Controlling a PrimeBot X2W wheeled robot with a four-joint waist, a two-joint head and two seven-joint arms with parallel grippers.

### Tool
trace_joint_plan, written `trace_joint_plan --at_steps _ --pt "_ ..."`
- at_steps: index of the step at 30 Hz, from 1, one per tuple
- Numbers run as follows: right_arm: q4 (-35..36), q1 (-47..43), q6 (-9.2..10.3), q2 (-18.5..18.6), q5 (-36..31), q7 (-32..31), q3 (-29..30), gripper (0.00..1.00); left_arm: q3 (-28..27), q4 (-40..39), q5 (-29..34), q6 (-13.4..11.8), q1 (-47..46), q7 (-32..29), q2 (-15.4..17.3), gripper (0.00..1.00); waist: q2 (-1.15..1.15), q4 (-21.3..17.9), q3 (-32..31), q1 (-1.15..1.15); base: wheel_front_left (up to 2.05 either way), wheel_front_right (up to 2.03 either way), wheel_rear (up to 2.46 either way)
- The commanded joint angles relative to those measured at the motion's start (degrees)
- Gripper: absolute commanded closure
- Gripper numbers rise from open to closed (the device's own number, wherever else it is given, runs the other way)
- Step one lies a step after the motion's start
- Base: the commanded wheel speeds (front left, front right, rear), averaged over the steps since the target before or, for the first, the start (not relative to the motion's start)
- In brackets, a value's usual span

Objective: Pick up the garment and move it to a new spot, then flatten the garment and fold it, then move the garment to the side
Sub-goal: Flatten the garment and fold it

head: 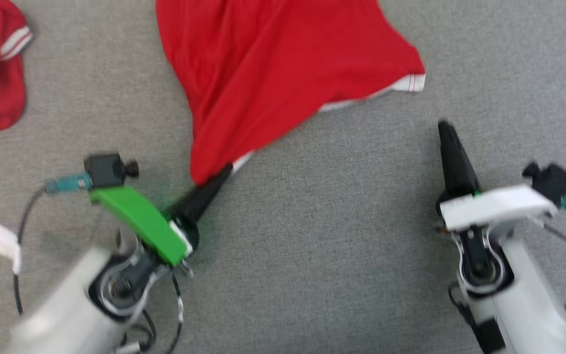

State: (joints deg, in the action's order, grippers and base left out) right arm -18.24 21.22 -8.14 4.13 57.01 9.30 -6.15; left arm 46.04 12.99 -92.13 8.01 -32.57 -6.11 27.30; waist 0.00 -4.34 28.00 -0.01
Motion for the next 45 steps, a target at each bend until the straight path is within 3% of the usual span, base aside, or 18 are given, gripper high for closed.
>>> trace_joint_plan --at_steps 1,10,19,20,21,22,23,24,29,36,39,45 --pt "-2.98 -8.71 1.17 0.34 1.33 -1.73 0.76 1.0 3.84 1.87 -1.96 -0.95 10.17 -0.32 -1.76 1.0 0.0 3.18 -9.02 0.01 0.0 0.0 0.0" --pt "4.25 -13.34 0.64 0.76 -7.16 -6.38 6.53 1.0 2.16 -2.19 -2.56 -0.58 15.14 3.45 -3.28 1.0 0.0 3.97 -16.82 0.01 0.0 0.0 0.0" --pt "6.41 -18.58 0.64 -0.35 -19.87 -7.82 9.28 1.0 4.5 -1.05 4.7 -0.57 20.29 10.04 -2.65 1.0 0.0 3.89 -23.09 0.01 0.0 0.0 0.0" --pt "6.8 -19.25 0.64 -0.39 -21.87 -7.31 9.26 1.0 4.62 -0.2 5.84 -0.57 20.81 11.4 -2.55 0.74 0.0 3.9 -23.76 0.01 0.0 0.0 0.0" --pt "7.08 -19.78 0.64 -0.4 -23.25 -6.64 9.36 1.0 4.57 0.67 6.74 -0.59 21.27 12.82 -2.52 0.39 0.0 3.9 -24.26 0.01 0.0 0.0 0.0" --pt "7.48 -20.4 0.64 -0.35 -25.45 -5.62 9.42 0.7 4.66 1.81 8.02 -0.85 21.83 14.46 -2.68 0.0 0.0 3.85 -24.8 0.01 0.0 0.0 0.0" --pt "7.83 -20.9 0.64 -0.04 -27.29 -4.71 9.1 0.42 4.81 2.71 9.57 -0.97 22.16 16.13 -2.87 0.0 0.0 3.79 -25.26 0.01 0.0 0.0 0.0" --pt "7.88 -21.74 0.64 0.38 -29.65 -3.55 9.04 0.0 4.69 3.77 11.68 -1.23 22.27 18.21 -3.08 0.0 0.0 3.72 -25.89 0.01 0.0 0.0 0.0" --pt "7.5 -24.15 0.64 2.08 -39.25 2.45 8.2 0.0 0.31 7.56 20.95 -3.45 25.4 21.33 -5.49 0.0 0.0 3.28 -27.91 0.01 0.0 0.0 0.0" --pt "9.25 -26.74 0.64 2.6 -50.32 5.94 11.16 0.0 -23.63 2.16 46.08 -5.88 36.81 21.3 -13.98 0.0 0.0 3.66 -30.03 0.01 0.0 0.0 0.0" --pt "14.27 -30.09 0.65 1.71 -52.92 5.92 13.63 0.0 -34.83 -2.51 58.5 -4.39 43.24 21.3 -20.04 0.0 0.0 4.56 -31.19 0.01 0.0 0.0 0.0" --pt "17.88 -34.06 0.65 0.82 -54.85 5.9 16.25 0.0 -44.64 -6.7 70.32 -1.69 47.73 21.32 -23.94 0.0 0.0 5.53 -32.2 0.01 0.0 0.0 0.0"
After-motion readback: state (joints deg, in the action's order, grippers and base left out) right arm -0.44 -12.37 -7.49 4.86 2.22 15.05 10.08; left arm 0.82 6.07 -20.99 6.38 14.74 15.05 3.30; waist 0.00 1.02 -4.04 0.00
